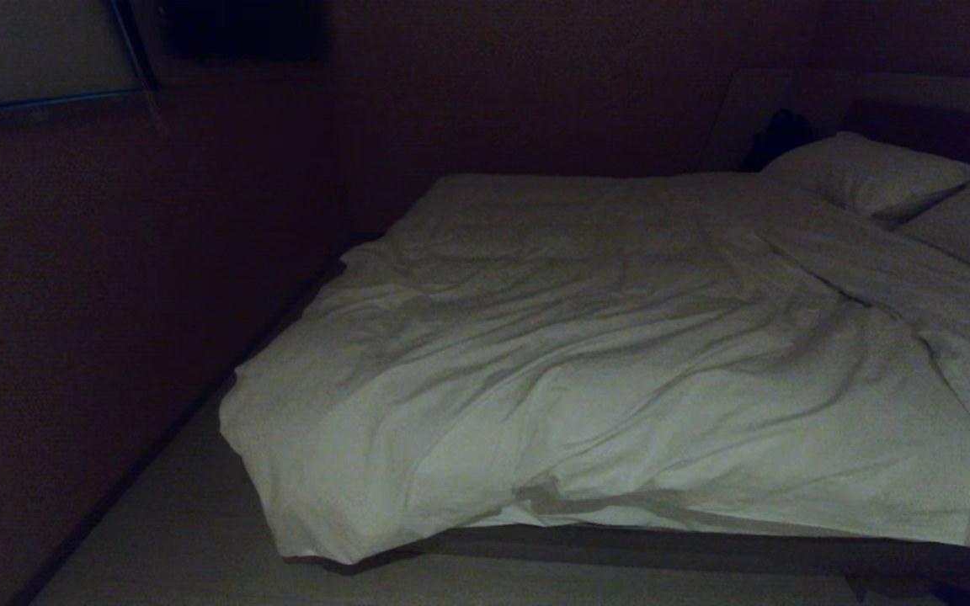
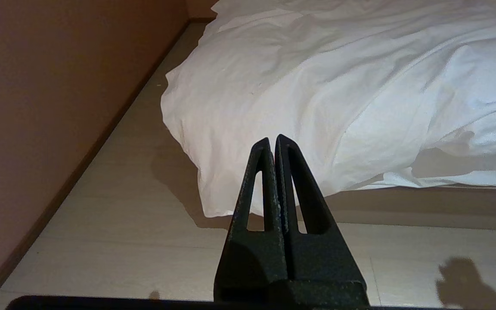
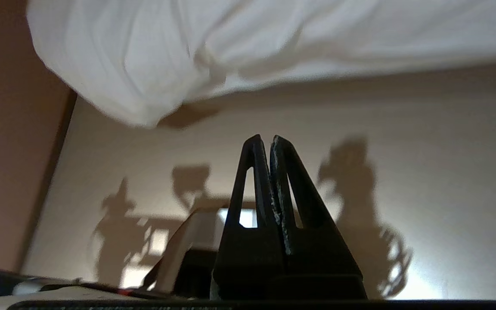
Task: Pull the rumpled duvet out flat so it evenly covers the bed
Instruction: Flatten the corners of the folded blanket
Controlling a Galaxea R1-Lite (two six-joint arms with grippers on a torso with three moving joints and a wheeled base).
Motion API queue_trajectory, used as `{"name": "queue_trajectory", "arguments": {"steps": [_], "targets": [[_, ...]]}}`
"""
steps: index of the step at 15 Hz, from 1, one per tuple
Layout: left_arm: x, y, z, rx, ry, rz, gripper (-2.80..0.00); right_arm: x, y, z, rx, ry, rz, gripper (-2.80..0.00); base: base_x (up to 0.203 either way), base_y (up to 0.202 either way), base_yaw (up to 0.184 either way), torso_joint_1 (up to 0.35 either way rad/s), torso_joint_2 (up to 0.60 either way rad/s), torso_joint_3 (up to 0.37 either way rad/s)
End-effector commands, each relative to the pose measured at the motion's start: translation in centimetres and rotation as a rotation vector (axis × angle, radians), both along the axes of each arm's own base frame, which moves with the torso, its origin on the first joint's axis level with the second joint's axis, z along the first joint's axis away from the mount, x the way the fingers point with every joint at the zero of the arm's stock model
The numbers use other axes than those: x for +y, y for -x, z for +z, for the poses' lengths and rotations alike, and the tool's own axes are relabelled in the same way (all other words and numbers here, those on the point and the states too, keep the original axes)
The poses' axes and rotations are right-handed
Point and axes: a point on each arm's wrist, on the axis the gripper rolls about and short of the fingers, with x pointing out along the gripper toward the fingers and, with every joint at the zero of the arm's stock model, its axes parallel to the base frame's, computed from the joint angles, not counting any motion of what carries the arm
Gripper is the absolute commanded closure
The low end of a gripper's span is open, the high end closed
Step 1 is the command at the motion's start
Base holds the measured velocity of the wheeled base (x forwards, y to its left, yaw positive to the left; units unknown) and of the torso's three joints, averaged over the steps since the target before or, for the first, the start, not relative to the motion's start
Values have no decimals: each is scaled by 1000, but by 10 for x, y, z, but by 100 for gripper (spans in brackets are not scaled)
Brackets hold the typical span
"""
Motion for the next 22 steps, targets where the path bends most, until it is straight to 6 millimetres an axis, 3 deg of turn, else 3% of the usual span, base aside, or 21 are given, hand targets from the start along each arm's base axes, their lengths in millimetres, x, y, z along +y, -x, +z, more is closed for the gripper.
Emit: {"name": "queue_trajectory", "arguments": {"steps": [1,4,8,13,22], "targets": [[0,0,0,-1,0,0,0,0,-38,-2,47,-27,-2,0,0,0,0,0,0,0],[0,0,0,-1,0,1,0,0,-72,-9,75,-70,-14,0,0,0,0,0,0,0],[0,0,0,-1,0,0,0,1,-91,-8,101,-135,10,0,0,0,0,0,0,0],[0,0,0,0,0,0,0,1,-131,-29,209,-154,1,0,0,0,0,0,0,0],[0,0,0,0,0,0,0,10,-167,-66,332,-202,70,0,0,0,0,0,0,0]]}}
